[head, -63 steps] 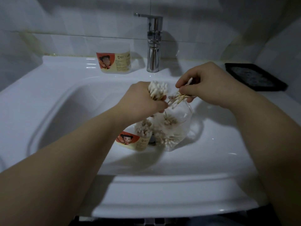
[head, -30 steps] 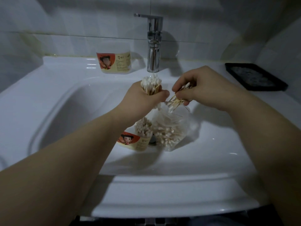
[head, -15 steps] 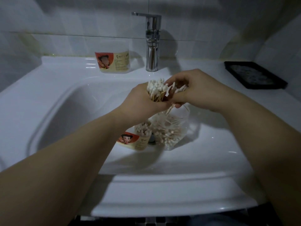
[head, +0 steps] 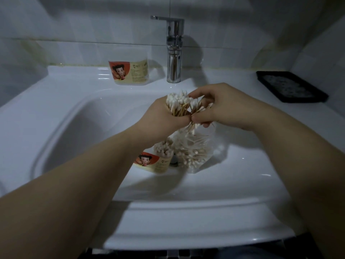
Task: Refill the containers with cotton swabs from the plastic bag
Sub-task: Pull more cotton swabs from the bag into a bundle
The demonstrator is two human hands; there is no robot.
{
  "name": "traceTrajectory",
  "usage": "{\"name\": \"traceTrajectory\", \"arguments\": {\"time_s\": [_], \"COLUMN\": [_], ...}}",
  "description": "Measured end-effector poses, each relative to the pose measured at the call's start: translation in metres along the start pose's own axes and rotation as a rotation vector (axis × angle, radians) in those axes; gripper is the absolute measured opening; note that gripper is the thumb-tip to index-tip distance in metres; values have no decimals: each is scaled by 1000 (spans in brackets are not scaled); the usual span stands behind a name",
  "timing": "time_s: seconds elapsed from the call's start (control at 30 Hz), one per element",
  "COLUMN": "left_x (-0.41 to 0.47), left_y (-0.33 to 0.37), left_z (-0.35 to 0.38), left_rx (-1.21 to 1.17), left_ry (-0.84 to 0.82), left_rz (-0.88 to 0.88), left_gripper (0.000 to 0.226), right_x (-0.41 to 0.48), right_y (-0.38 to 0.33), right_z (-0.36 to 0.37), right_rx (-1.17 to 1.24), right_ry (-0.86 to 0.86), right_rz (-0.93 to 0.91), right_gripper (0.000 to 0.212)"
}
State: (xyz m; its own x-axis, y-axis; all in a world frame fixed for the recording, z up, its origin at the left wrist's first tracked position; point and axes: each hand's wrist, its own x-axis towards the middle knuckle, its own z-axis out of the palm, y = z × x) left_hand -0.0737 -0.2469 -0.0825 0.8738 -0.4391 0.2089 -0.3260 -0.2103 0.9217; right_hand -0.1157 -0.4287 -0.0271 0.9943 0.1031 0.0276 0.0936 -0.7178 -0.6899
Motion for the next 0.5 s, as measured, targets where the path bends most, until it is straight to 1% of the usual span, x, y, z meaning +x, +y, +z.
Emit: {"name": "traceTrajectory", "arguments": {"time_s": [0.13,0.23,0.4,0.5], "left_x": [-2,-1,1,0], "left_y": [2,2,-1,2], "left_z": [1,1,0,3], "left_rx": [-49,-35,-64,-104], "left_ry": [-10,1,21,35], "left_rz": [2,-22,-117,-145], "left_gripper": [29,21,13,8], "right_x": [2,2,2,3], "right_y": [1,3,1,2], "right_z": [0,-1,-1,0], "right_rx": [22,29,55,45], "right_ry": [3,-7,-15,-11], "right_rz": [18,35,51,52], "right_gripper": [52,50,22,16]}}
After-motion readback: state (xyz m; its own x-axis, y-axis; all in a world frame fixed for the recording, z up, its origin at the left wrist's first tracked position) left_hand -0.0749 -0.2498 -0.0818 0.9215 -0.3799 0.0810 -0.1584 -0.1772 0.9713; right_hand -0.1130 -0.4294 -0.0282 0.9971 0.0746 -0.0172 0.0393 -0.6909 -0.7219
